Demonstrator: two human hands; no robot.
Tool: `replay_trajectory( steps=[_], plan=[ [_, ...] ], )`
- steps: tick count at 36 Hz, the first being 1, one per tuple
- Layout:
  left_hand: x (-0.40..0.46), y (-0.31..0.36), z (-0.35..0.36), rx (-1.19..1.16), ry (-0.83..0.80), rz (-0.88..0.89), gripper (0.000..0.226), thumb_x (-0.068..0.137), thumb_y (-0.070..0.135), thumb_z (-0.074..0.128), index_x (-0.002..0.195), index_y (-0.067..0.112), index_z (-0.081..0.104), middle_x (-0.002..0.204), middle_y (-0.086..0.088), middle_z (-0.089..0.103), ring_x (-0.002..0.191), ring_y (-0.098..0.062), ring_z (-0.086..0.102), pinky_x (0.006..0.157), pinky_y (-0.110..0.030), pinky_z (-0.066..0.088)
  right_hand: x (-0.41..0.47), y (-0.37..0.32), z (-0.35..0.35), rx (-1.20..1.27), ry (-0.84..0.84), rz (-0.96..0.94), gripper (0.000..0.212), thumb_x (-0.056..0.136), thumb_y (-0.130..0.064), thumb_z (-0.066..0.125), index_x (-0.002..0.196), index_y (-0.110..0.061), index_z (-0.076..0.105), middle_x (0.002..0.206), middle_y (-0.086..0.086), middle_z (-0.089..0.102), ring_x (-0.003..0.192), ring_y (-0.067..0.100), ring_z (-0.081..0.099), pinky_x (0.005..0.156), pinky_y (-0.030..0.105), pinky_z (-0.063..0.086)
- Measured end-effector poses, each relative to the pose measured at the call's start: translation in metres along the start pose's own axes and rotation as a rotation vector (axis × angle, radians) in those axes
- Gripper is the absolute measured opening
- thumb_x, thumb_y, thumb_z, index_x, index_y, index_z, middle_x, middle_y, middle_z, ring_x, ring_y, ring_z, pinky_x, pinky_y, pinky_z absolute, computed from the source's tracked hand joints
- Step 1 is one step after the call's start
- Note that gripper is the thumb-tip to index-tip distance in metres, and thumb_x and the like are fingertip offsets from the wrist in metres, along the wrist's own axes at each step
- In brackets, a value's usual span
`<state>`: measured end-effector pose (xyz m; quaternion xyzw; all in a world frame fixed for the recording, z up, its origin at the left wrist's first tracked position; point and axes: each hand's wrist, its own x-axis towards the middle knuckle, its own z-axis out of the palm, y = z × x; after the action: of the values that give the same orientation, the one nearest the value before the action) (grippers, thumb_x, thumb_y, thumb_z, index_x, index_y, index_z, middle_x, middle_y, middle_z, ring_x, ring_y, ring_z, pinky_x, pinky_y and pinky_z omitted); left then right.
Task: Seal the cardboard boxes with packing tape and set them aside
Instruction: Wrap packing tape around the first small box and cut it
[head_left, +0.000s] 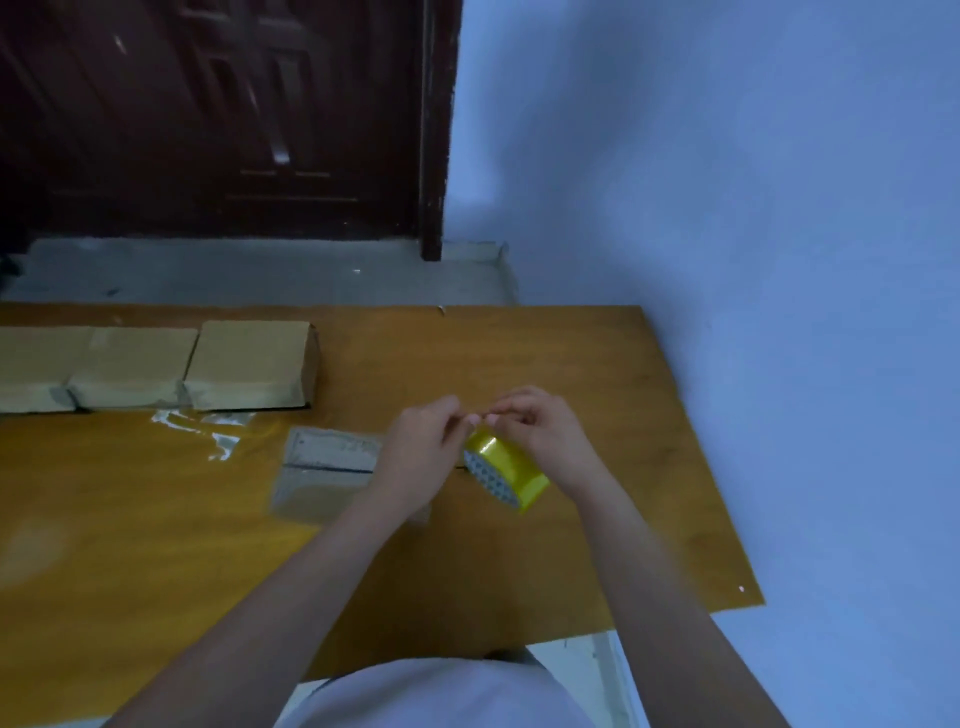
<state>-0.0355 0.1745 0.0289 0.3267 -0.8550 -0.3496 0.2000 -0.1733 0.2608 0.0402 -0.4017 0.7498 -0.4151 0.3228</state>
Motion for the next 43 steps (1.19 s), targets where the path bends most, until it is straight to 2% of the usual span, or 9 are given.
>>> replay_trajectory(
  steps=[3,6,10,17,22,28,36,40,43],
  plan=[
    [0.010,-0.005,-0.007,-0.072,-0.004,-0.082,0.025,0.091,0.020,0.062,0.069,0.008,0.056,0.063,-0.009,0.055,0.062,-0.025,0.049,0.058,-0.037,0.033,-0.012,-0.010,0.004,0.070,0.120,0.072,0.050,0.088,-0.020,0.065,0.135,-0.013,0.049,0.107,0.000,0.056,0.088,0.012,0.052,0.085,0.023,0.042],
    [0.022,-0.009,-0.015,-0.380,-0.080,-0.293,0.031,0.092,0.014,0.060,0.063,0.011,0.052,0.063,-0.009,0.055,0.062,-0.024,0.053,0.061,-0.037,0.049,-0.029,-0.015,-0.002,0.268,0.074,0.103,0.031,0.094,-0.027,0.056,0.113,-0.004,0.063,0.098,0.006,0.063,0.090,0.014,0.057,0.078,0.026,0.043],
    [0.038,-0.014,-0.025,-0.624,-0.290,-0.495,0.031,0.096,0.005,0.049,0.065,0.009,0.049,0.049,-0.005,0.052,0.045,-0.022,0.052,0.039,-0.016,0.040,-0.052,-0.011,0.002,0.556,0.009,0.122,0.049,0.079,-0.047,0.066,0.105,-0.005,0.067,0.101,0.010,0.066,0.095,0.020,0.059,0.087,0.034,0.045],
    [0.070,-0.015,-0.029,-0.426,-0.432,-0.356,0.032,0.092,-0.001,0.055,0.061,0.002,0.048,0.038,-0.003,0.053,0.033,-0.013,0.054,0.035,-0.019,0.043,-0.064,-0.017,0.039,0.540,0.186,0.106,0.036,0.084,-0.036,0.063,0.094,-0.001,0.064,0.083,0.016,0.058,0.078,0.021,0.053,0.068,0.032,0.043],
    [0.096,-0.038,-0.043,-0.198,-0.404,-0.223,0.028,0.089,0.006,0.063,0.061,0.004,0.061,0.056,-0.006,0.066,0.060,-0.026,0.065,0.069,-0.032,0.053,-0.084,0.001,0.079,0.121,0.153,0.433,0.056,0.087,-0.056,0.055,0.075,-0.002,0.063,0.067,0.012,0.061,0.063,0.022,0.062,0.059,0.031,0.042],
    [0.083,-0.060,-0.029,-0.064,-0.532,-0.137,0.033,0.095,0.019,0.058,0.063,0.012,0.055,0.070,-0.004,0.066,0.069,-0.021,0.062,0.073,-0.033,0.047,-0.097,0.007,0.097,0.078,0.144,0.444,0.045,0.094,-0.048,0.049,0.062,-0.016,0.050,0.051,-0.008,0.048,0.044,0.002,0.044,0.045,0.015,0.034],
    [0.062,-0.080,-0.005,-0.003,-0.488,-0.141,0.033,0.098,0.030,0.049,0.069,0.013,0.048,0.069,-0.004,0.049,0.065,-0.021,0.046,0.062,-0.031,0.033,-0.098,0.016,0.120,0.103,0.022,0.562,0.039,0.096,-0.035,0.048,0.090,-0.001,0.065,0.075,0.006,0.057,0.067,0.017,0.055,0.060,0.027,0.042],
    [0.052,-0.089,0.010,-0.031,-0.475,-0.153,0.034,0.099,0.033,0.047,0.081,0.005,0.053,0.072,-0.008,0.050,0.066,-0.023,0.048,0.061,-0.032,0.033,-0.099,0.017,0.130,0.076,0.041,0.581,0.036,0.090,-0.045,0.050,0.078,-0.012,0.058,0.072,0.007,0.050,0.064,0.017,0.049,0.059,0.028,0.035],
    [0.051,-0.095,0.016,-0.050,-0.457,-0.136,0.036,0.097,0.034,0.049,0.072,0.009,0.051,0.065,-0.005,0.048,0.062,-0.024,0.049,0.081,-0.043,0.043,-0.100,0.019,0.134,0.104,0.050,0.613,0.042,0.084,-0.052,0.048,0.075,-0.011,0.055,0.069,0.006,0.047,0.062,0.016,0.046,0.058,0.028,0.034]
  ],
)
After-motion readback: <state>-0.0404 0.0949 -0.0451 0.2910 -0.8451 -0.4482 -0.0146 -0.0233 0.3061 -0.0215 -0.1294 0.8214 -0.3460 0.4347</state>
